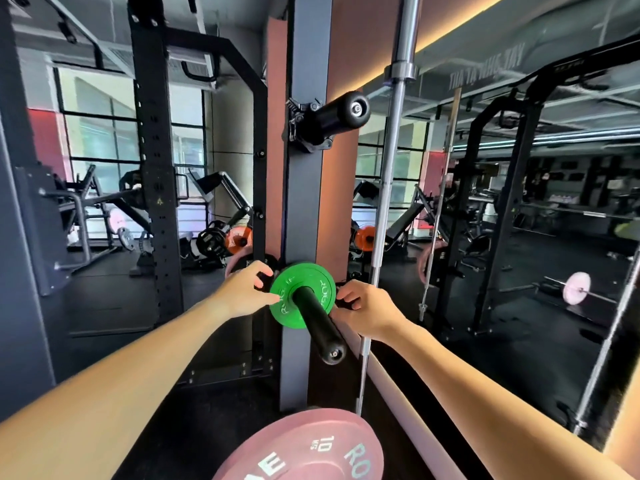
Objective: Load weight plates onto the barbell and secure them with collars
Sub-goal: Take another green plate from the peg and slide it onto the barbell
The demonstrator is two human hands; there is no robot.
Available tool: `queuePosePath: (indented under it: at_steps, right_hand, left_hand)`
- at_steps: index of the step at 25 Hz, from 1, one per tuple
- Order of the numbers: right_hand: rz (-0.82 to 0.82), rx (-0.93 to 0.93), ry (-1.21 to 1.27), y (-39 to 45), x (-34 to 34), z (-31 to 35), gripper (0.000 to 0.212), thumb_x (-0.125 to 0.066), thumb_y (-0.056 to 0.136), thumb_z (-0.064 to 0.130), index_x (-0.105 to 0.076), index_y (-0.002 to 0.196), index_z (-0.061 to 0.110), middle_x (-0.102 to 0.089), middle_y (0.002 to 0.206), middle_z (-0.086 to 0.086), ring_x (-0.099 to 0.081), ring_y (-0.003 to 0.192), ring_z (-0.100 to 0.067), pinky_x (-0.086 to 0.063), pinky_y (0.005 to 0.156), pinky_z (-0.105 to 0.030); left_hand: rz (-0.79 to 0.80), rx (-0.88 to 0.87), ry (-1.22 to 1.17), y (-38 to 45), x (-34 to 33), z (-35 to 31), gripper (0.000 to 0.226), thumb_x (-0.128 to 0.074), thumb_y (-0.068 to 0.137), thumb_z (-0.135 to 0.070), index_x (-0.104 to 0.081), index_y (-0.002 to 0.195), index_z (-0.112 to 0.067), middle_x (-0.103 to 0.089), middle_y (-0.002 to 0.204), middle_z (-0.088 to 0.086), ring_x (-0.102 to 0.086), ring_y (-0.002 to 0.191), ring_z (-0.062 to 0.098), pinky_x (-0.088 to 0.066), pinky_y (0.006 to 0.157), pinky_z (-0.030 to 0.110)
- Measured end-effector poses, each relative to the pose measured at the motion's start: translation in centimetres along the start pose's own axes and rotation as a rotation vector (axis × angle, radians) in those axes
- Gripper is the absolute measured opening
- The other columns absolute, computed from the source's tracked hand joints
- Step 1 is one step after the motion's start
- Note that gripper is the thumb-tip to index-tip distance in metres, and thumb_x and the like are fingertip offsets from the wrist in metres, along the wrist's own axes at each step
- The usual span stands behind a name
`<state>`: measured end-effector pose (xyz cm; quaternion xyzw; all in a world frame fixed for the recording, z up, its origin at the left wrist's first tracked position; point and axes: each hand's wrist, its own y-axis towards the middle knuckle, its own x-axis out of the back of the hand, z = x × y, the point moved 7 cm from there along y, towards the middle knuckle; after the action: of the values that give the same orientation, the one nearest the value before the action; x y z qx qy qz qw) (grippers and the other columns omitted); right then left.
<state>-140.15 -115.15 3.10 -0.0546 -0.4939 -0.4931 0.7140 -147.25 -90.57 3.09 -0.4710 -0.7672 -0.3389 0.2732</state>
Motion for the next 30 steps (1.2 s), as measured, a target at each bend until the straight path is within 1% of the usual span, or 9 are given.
queuePosePath:
  at_steps: [4, 7, 11, 14, 16, 19, 22, 25, 30]
  right_hand:
    - [0.049, -0.035, -0.058, 5.5, -1.8, -0.1, 0.044, -0.076, 0.082, 0.032, -0.064, 0.124, 0.024, -0.069, 0.117, -0.005, -0.065, 0.108, -0.025, -0.051, 0.094, -0.033]
    - [0.07, -0.019, -0.056, 9.0, -4.2, 0.2, 0.056, -0.073, 0.085, 0.034, -0.054, 0.137, 0.024, -0.062, 0.13, -0.006, -0.057, 0.122, -0.024, -0.041, 0.1, -0.026]
    - [0.095, 0.006, -0.007, 11.3, -7.6, 0.0, 0.057, -0.066, 0.094, 0.033, -0.044, 0.145, 0.021, -0.051, 0.131, -0.013, -0.052, 0.125, -0.032, -0.037, 0.109, -0.034]
    - [0.039, 0.038, -0.004, 11.6, -7.2, -0.7, 0.047, -0.064, 0.096, 0.027, -0.05, 0.14, 0.018, -0.054, 0.12, -0.017, -0.051, 0.118, -0.038, -0.038, 0.106, -0.037]
    - [0.062, 0.034, -0.006, 11.4, -6.8, -1.1, 0.043, -0.063, 0.097, 0.027, -0.05, 0.137, 0.019, -0.055, 0.12, -0.017, -0.051, 0.117, -0.035, -0.038, 0.103, -0.035]
    - [0.081, -0.005, 0.011, 10.1, -6.1, -1.9, 0.044, -0.063, 0.096, 0.028, -0.05, 0.137, 0.018, -0.053, 0.124, -0.015, -0.052, 0.117, -0.032, -0.036, 0.097, -0.027]
    - [0.088, -0.025, 0.02, 7.9, -5.3, -2.5, 0.043, -0.064, 0.095, 0.026, -0.051, 0.134, 0.014, -0.055, 0.121, -0.016, -0.054, 0.114, -0.031, -0.033, 0.086, -0.021]
    - [0.089, -0.033, 0.028, 5.1, -4.1, -2.8, 0.042, -0.064, 0.095, 0.024, -0.05, 0.132, 0.012, -0.058, 0.121, -0.016, -0.056, 0.11, -0.03, -0.036, 0.085, -0.023]
    - [0.051, 0.017, 0.006, -0.2, -1.8, -2.0, 0.038, -0.065, 0.094, 0.019, -0.053, 0.129, 0.012, -0.051, 0.105, -0.004, -0.054, 0.109, -0.028, -0.029, 0.076, -0.019]
  left_hand:
    - [0.043, 0.026, -0.065, 5.1, -0.8, 2.6, 0.057, -0.083, 0.079, -0.031, -0.053, 0.127, -0.028, -0.058, 0.117, 0.007, -0.06, 0.098, 0.019, -0.049, 0.073, 0.024]
    - [0.131, 0.034, -0.035, 7.0, -2.7, 4.3, 0.058, -0.081, 0.08, -0.039, -0.05, 0.128, -0.032, -0.062, 0.103, 0.0, -0.062, 0.087, 0.017, -0.05, 0.074, 0.027]
    - [0.199, -0.094, -0.092, 7.8, -5.1, 4.8, 0.029, -0.076, 0.085, -0.038, -0.06, 0.106, -0.024, -0.071, 0.089, -0.009, -0.068, 0.081, 0.005, -0.05, 0.068, 0.021]
    - [0.175, -0.135, -0.09, 7.5, -5.5, 4.6, 0.022, -0.071, 0.09, -0.037, -0.057, 0.093, -0.02, -0.071, 0.088, -0.003, -0.064, 0.071, 0.004, -0.048, 0.061, 0.021]
    - [0.129, -0.134, -0.061, 7.2, -5.4, 4.2, 0.021, -0.069, 0.091, -0.038, -0.057, 0.093, -0.021, -0.071, 0.09, 0.001, -0.067, 0.079, 0.016, -0.052, 0.072, 0.036]
    - [0.114, -0.146, -0.044, 6.1, -5.4, 3.1, 0.021, -0.071, 0.089, -0.04, -0.054, 0.086, -0.027, -0.071, 0.086, -0.001, -0.069, 0.082, 0.02, -0.054, 0.077, 0.041]
    - [0.104, -0.167, -0.046, 4.5, -5.4, 1.9, 0.02, -0.072, 0.087, -0.039, -0.056, 0.085, -0.026, -0.071, 0.084, -0.002, -0.069, 0.082, 0.02, -0.055, 0.079, 0.042]
    - [0.064, -0.194, -0.052, 2.1, -5.3, 0.4, 0.019, -0.071, 0.087, -0.038, -0.056, 0.081, -0.029, -0.068, 0.077, -0.007, -0.065, 0.075, 0.015, -0.054, 0.077, 0.04]
    - [0.054, -0.192, -0.049, -3.0, -5.8, -1.8, 0.019, -0.065, 0.094, -0.037, -0.052, 0.081, -0.033, -0.063, 0.076, -0.009, -0.057, 0.069, 0.008, -0.045, 0.064, 0.032]
